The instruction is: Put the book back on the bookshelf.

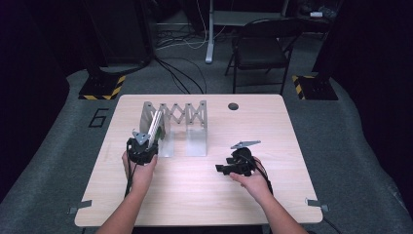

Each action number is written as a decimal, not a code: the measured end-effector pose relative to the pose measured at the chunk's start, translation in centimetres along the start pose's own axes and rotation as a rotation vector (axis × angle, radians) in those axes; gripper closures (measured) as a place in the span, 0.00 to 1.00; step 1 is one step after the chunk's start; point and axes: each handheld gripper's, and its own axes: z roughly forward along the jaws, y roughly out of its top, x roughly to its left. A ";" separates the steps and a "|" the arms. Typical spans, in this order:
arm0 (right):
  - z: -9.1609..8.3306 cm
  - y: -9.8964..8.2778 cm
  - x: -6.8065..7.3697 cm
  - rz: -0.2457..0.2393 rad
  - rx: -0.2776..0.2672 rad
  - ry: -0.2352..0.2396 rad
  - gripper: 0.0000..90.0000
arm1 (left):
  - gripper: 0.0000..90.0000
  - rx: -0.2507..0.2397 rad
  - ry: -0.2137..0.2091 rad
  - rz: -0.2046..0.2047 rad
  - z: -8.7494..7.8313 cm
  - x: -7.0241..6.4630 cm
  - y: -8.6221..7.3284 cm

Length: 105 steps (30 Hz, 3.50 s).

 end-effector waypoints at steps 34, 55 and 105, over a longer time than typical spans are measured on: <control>0.0 -0.1 -0.1 -0.008 0.004 -0.001 0.43 | 0.66 -0.103 -0.023 0.010 -4.3 0.1 1.9; -0.1 0.0 -0.1 0.003 0.003 -0.002 0.43 | 0.61 -0.114 -0.062 -0.007 -5.8 0.4 2.9; -0.4 -0.1 0.0 0.013 0.002 -0.010 0.43 | 0.53 -0.028 -0.354 0.107 -10.3 -1.7 0.5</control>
